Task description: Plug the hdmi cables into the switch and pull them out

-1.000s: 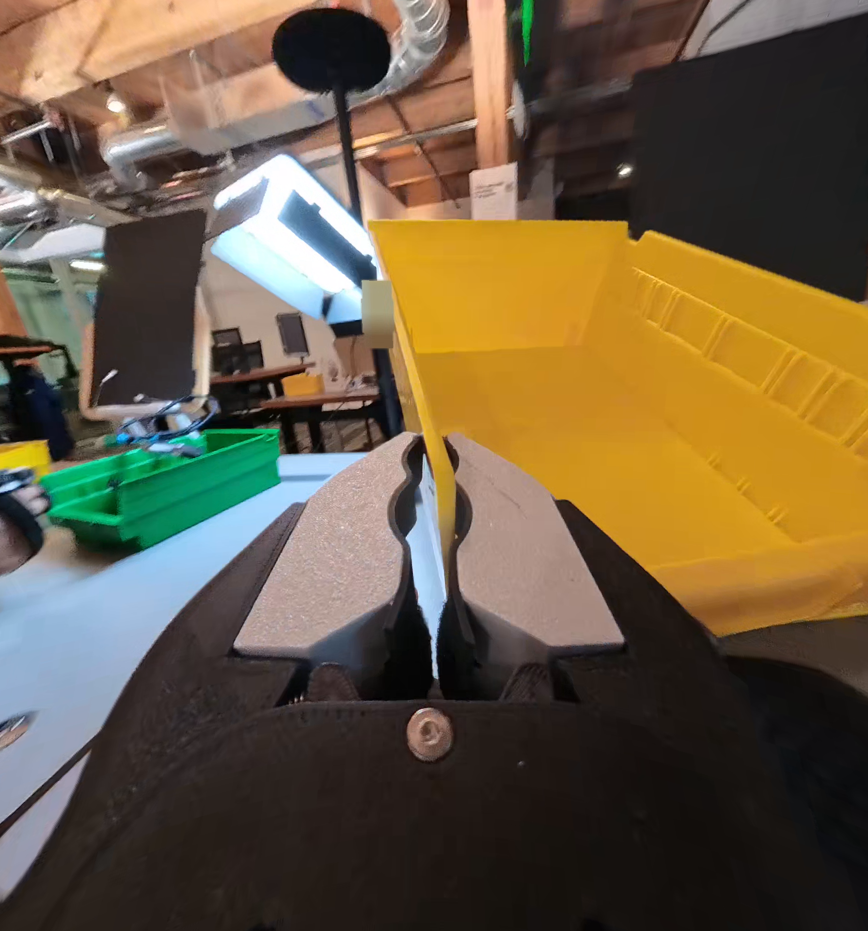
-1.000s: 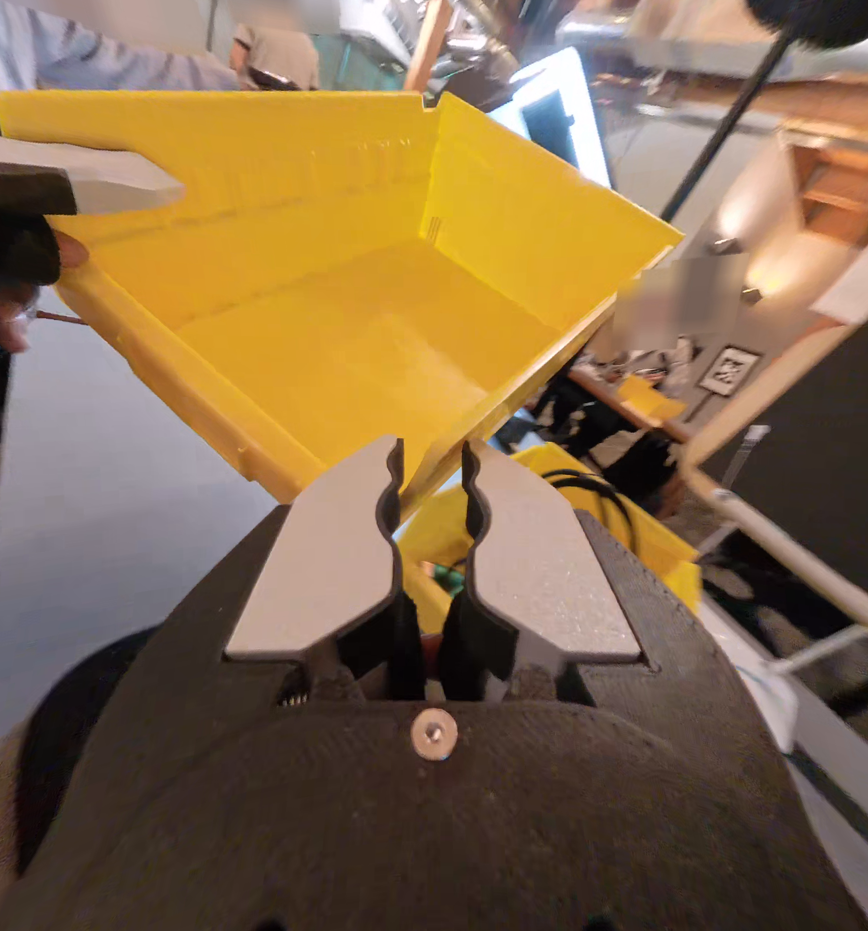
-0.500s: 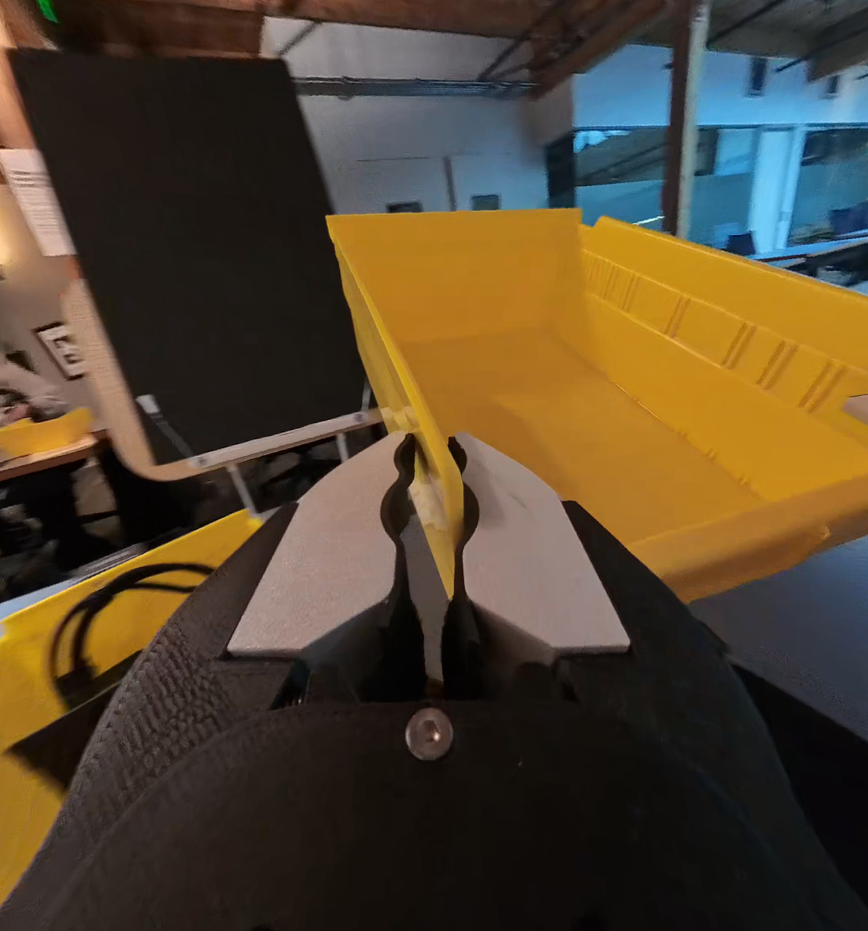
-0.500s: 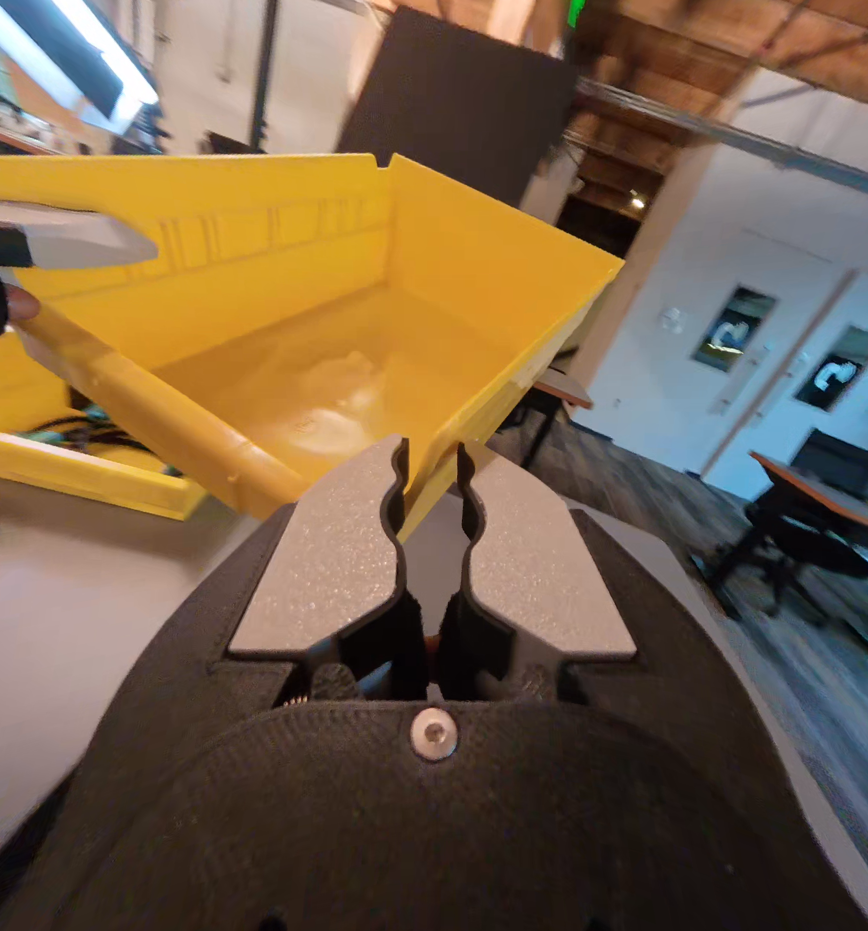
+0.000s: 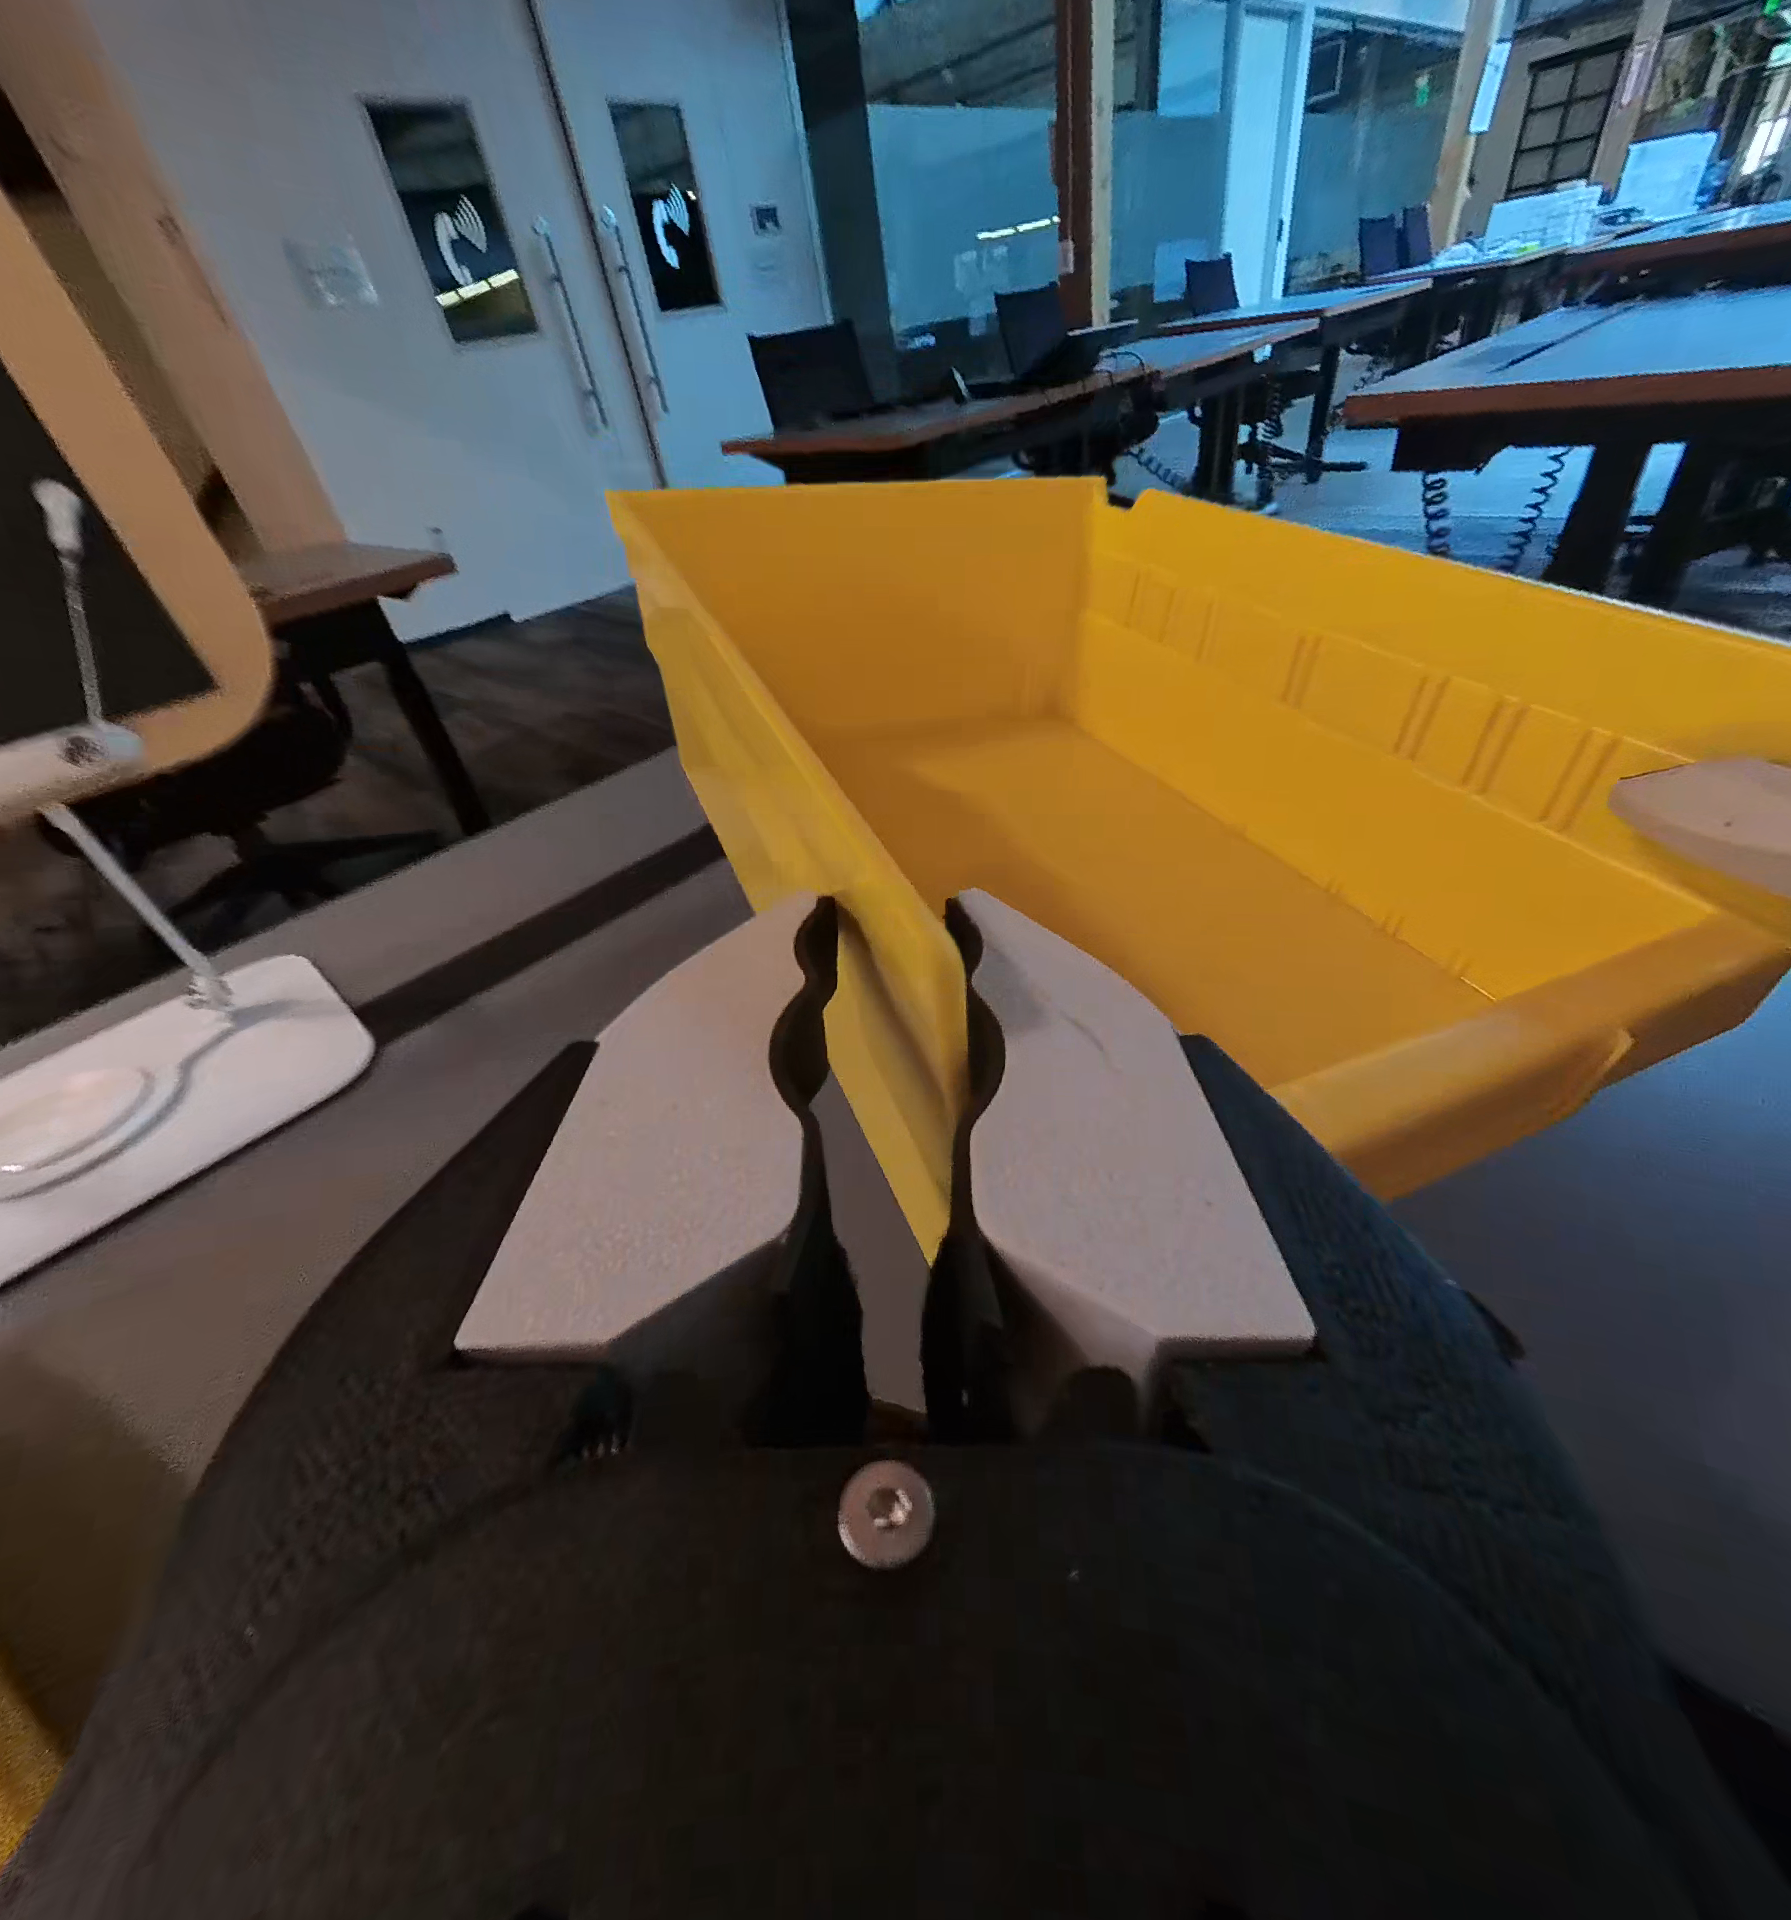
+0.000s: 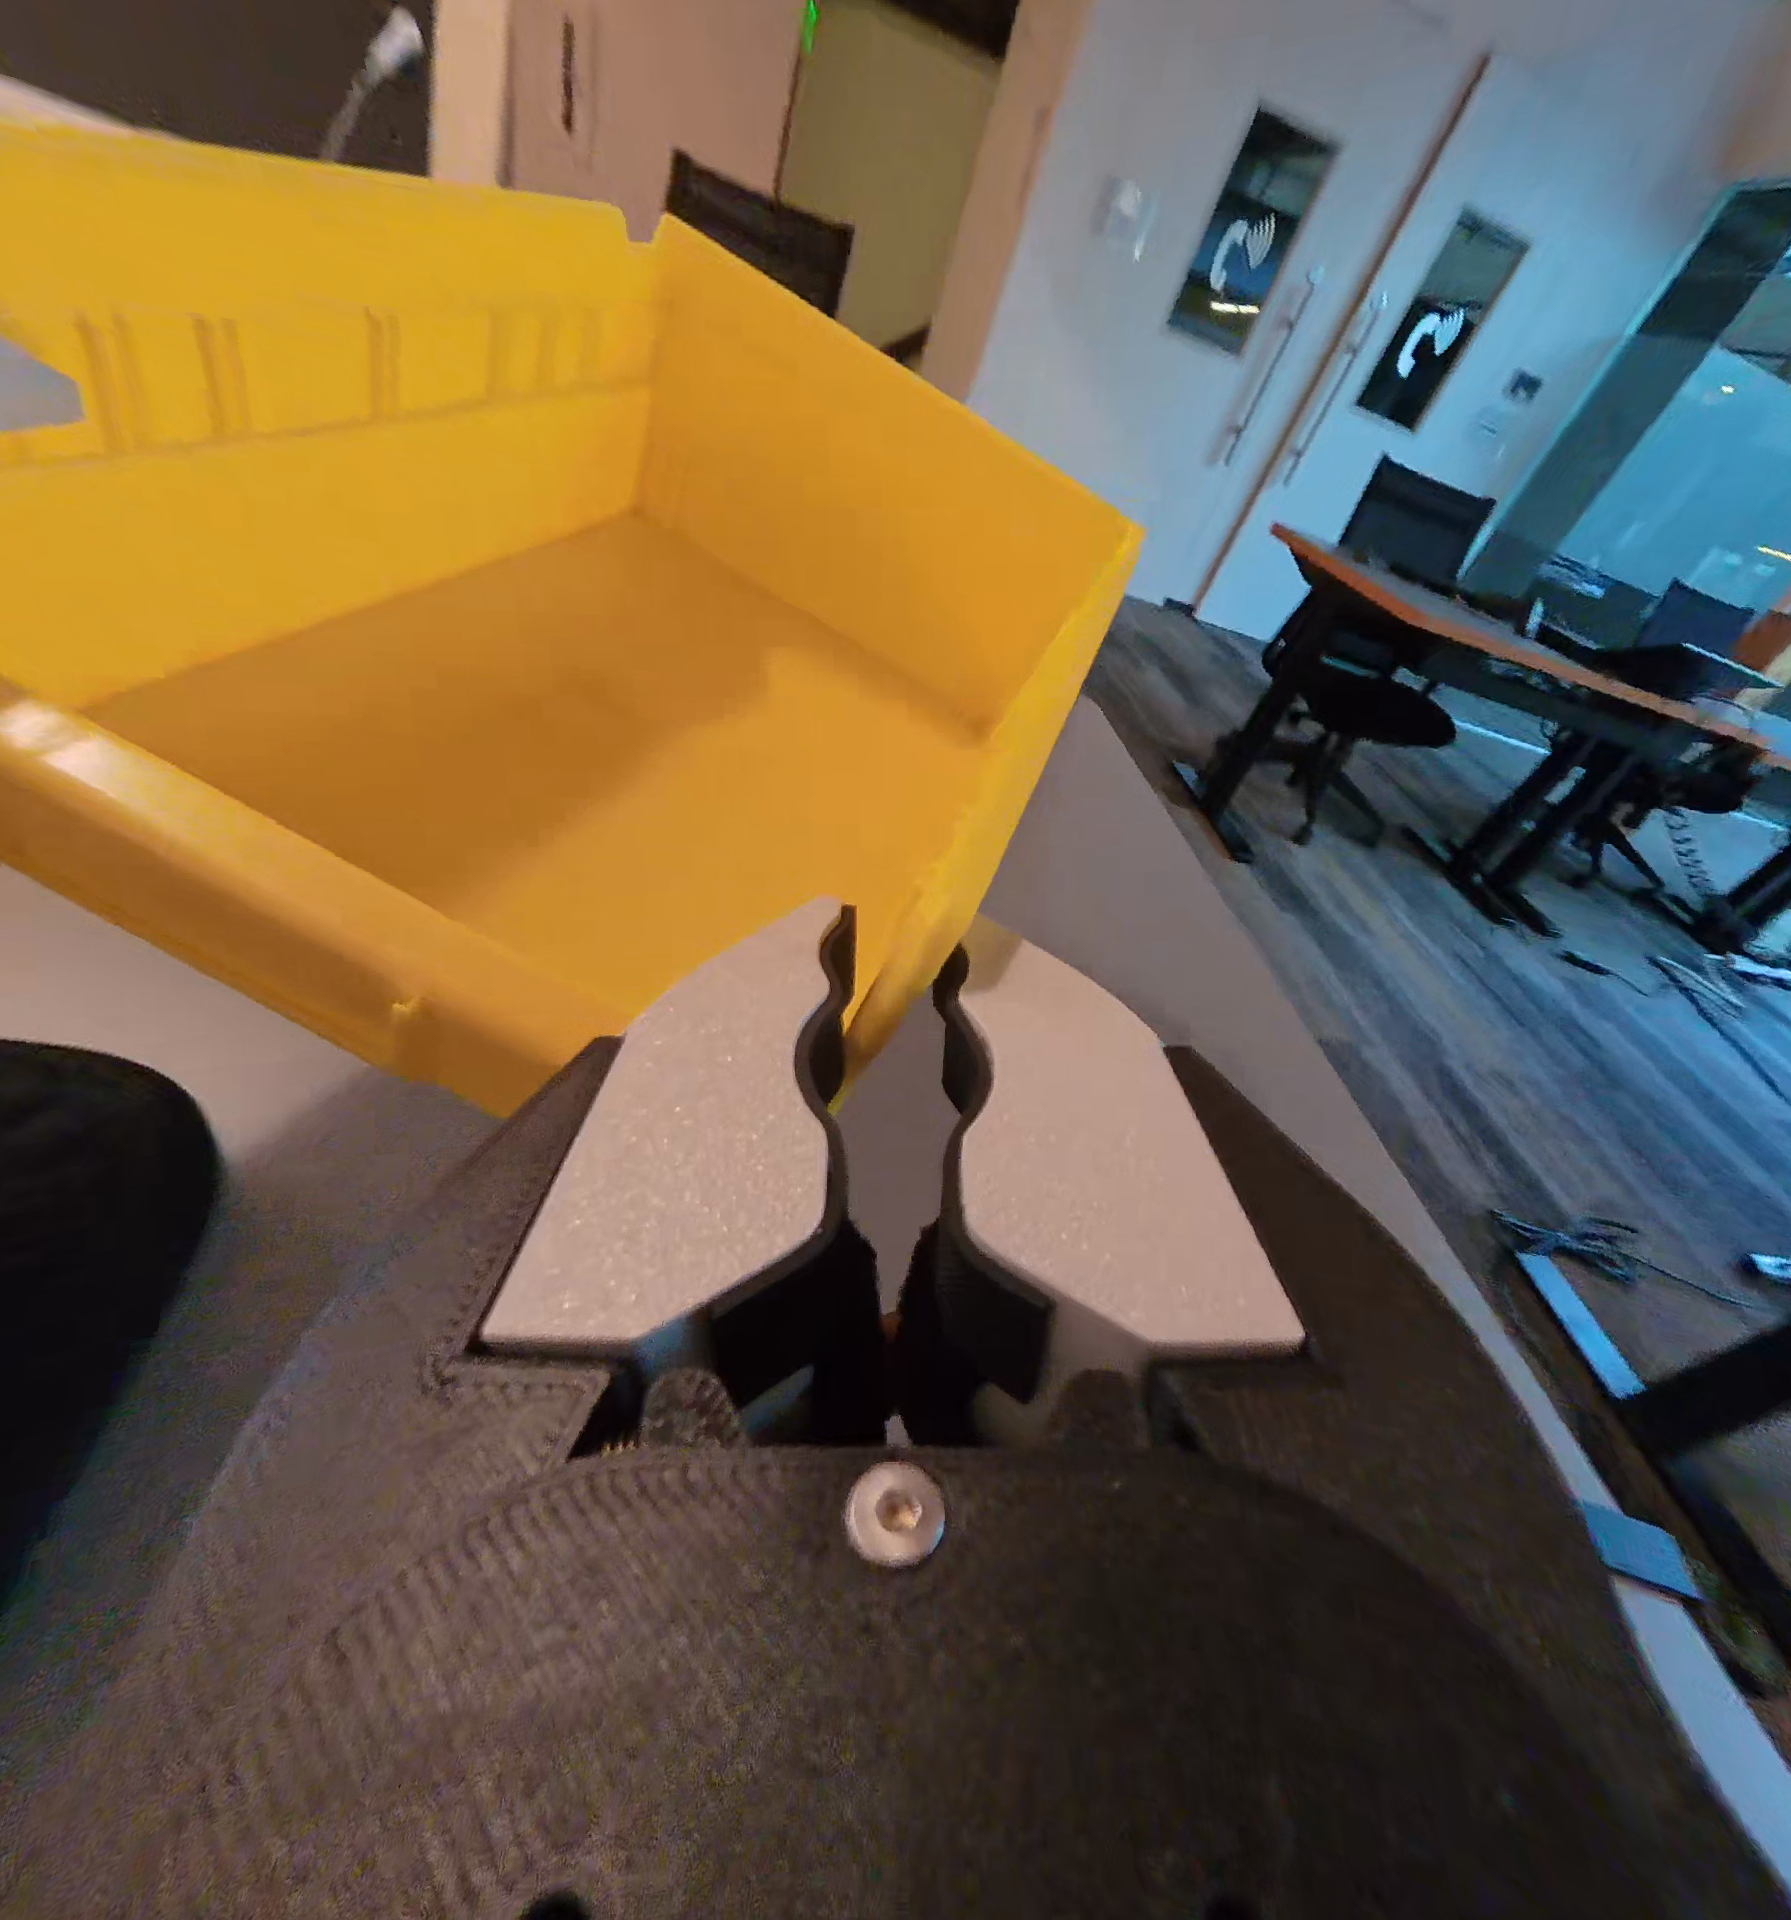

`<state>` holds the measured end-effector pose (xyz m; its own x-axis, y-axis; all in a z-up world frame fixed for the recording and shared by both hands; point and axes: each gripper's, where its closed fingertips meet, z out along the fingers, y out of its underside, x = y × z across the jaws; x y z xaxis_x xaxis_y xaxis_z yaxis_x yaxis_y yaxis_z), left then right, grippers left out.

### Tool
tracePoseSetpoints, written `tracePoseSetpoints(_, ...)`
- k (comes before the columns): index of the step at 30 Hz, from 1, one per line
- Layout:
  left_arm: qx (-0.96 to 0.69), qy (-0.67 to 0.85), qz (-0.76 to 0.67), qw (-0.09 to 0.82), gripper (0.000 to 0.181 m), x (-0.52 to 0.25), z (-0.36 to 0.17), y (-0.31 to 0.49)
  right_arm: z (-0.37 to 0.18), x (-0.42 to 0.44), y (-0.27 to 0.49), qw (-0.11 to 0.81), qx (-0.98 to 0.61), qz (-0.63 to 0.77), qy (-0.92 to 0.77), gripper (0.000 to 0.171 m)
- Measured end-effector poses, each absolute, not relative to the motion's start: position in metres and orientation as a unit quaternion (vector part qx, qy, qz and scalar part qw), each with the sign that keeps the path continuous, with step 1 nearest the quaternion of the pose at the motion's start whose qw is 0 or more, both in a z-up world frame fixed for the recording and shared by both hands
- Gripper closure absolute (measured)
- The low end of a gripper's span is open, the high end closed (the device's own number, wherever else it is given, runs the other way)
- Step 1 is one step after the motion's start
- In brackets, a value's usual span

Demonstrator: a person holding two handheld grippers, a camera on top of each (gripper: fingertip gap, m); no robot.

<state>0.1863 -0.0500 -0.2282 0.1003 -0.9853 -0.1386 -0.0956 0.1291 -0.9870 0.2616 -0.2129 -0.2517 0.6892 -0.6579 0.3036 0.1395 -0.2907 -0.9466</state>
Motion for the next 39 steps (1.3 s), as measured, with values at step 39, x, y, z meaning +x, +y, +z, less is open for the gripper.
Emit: tracePoseSetpoints(39,-0.551,0.719,-0.057,0.420,0.128,-0.036,-0.356,0.123,-0.324,0.187,-0.158,0.384,-0.790,-0.370,-0.302,0.110)
